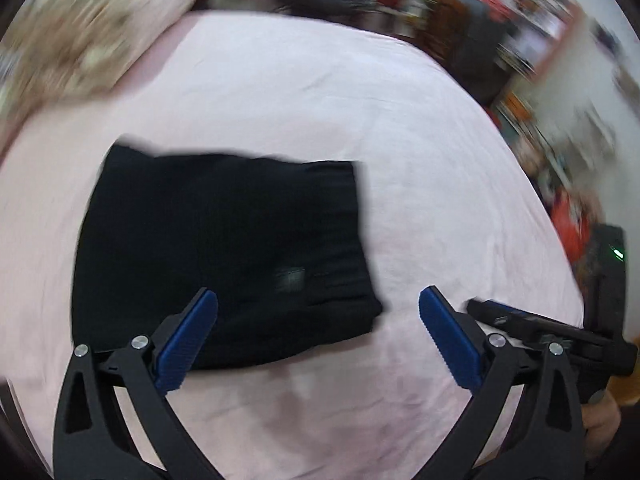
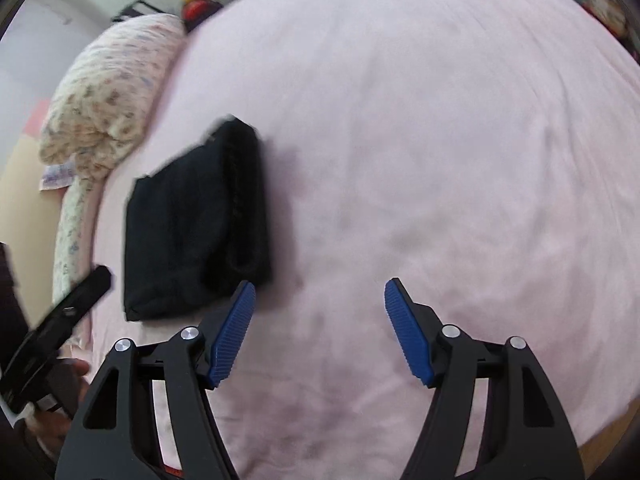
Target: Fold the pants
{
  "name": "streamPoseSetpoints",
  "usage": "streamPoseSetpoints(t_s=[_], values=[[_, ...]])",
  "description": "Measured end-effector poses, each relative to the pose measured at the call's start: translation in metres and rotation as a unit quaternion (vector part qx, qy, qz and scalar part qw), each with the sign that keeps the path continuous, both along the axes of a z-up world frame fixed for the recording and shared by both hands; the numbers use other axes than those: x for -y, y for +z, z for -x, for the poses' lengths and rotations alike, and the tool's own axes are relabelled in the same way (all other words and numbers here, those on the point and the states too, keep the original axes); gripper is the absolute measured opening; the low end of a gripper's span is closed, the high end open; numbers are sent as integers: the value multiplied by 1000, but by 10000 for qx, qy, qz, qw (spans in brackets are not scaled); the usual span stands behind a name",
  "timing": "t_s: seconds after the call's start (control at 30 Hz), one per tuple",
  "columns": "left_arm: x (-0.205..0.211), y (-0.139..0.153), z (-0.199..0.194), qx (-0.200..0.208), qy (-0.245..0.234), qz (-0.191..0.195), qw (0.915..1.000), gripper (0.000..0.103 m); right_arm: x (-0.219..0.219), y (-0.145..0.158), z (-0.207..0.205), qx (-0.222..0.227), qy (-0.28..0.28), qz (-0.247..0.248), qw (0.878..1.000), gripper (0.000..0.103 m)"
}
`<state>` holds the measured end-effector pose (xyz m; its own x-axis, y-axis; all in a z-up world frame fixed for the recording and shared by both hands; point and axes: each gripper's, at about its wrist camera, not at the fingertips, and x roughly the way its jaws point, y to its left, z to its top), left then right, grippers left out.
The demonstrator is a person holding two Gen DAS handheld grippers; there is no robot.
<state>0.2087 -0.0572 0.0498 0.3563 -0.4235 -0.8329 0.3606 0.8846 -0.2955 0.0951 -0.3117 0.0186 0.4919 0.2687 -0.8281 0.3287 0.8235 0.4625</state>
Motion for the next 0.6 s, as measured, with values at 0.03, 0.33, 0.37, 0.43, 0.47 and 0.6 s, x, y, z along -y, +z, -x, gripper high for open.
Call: streamPoseSetpoints(t_s=[0.03, 0.33, 0.37, 0.43, 0.47, 0.6], values=[[-18, -5, -10, -158, 255, 26, 9995, 101, -6, 4, -7, 95, 103, -11, 9999, 62], [-83, -32, -52, -826, 866, -92, 9928, 101, -97, 16, -104, 525, 1210, 105, 9912, 60], [-84, -33, -54, -869, 858, -138, 9924, 101, -105, 16, -114, 506, 1300, 232, 9900, 60], [-85, -37, -58, -922, 834, -302, 9918, 101, -115, 13, -130, 424, 1399, 330, 9887, 60], [-88, -39, -58, -924, 821, -365, 9917, 101, -117, 11, -132, 395, 1408, 397, 9885, 60], [-83, -48, -59, -920, 668, -815, 9902, 101, -122, -19, -151, -340, 1578, 1121, 9805, 60]])
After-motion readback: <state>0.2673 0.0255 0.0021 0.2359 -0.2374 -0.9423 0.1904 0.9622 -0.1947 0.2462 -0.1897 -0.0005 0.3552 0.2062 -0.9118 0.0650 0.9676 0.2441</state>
